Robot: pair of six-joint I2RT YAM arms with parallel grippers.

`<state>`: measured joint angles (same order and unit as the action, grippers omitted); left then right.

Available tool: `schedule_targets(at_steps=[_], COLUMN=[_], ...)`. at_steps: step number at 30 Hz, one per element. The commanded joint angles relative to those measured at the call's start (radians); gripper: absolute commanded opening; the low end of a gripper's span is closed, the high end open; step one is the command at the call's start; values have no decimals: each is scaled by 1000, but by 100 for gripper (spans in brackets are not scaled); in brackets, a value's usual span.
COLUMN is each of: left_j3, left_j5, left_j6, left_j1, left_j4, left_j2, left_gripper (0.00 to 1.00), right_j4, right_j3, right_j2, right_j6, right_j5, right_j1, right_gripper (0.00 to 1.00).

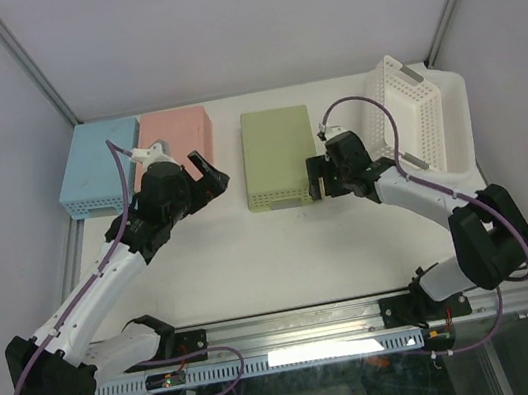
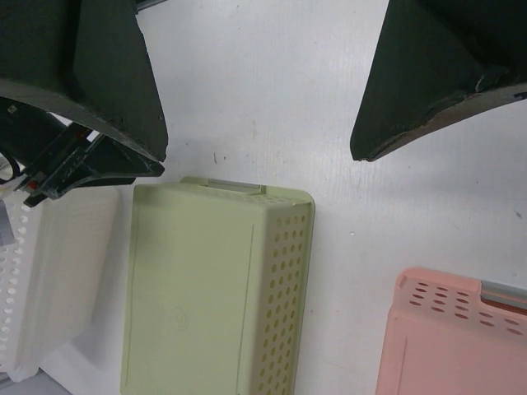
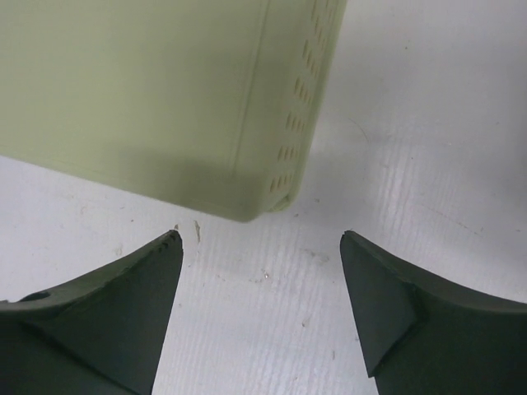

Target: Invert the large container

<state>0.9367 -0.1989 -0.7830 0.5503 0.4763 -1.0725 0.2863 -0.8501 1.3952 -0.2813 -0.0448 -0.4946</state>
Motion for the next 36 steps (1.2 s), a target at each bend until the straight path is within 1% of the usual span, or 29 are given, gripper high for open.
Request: schedule_targets(at_steps=[1, 2, 5, 8, 14, 17, 21, 23, 25, 29, 32, 33, 36], left_j3=[1, -1, -2, -6, -7, -3, 5, 10, 12, 9, -1, -3, -6], left_j5=[29, 28, 27, 25, 22, 16, 10, 11, 17, 30, 37, 37, 40], left_j6=[39, 39, 39, 34, 27, 28, 37, 39, 40, 41, 43, 42, 45], left_j1=[5, 5, 5, 5, 5, 5, 5, 5, 5, 5, 5, 5, 5], left_j4=[-65, -66, -66, -65, -60, -53, -53, -53, -54, -54, -53, -53, -53], left_j2=[31, 32, 33, 32, 34, 36, 30, 24, 18, 14, 25, 28, 34], left_gripper=[99, 99, 99, 99, 99, 99, 99, 99, 99, 99, 99, 99, 99], right_j4=[-93, -109, -157, -197, -176, -160, -151, -161, -168, -149, -142, -143, -134], right_j3=[-76, -89, -136, -199, -360, -377, -376, -375, -392, -478, -548, -568, -648], right_j2=[88, 105, 166, 237, 365, 348, 293, 278, 286, 374, 452, 478, 563], right_j6=[36, 36, 19, 14, 26, 33, 41, 20, -24, -97, -156, -172, -210], right_j5=[-12, -7, 5, 32, 79, 82, 63, 86, 141, 233, 299, 329, 354], right_j1=[-5, -7, -11, -14, -15, -15, -2, 28, 75, 152, 190, 199, 206], right_gripper=[75, 70, 66, 64, 64, 65, 74, 76, 76, 78, 83, 84, 85])
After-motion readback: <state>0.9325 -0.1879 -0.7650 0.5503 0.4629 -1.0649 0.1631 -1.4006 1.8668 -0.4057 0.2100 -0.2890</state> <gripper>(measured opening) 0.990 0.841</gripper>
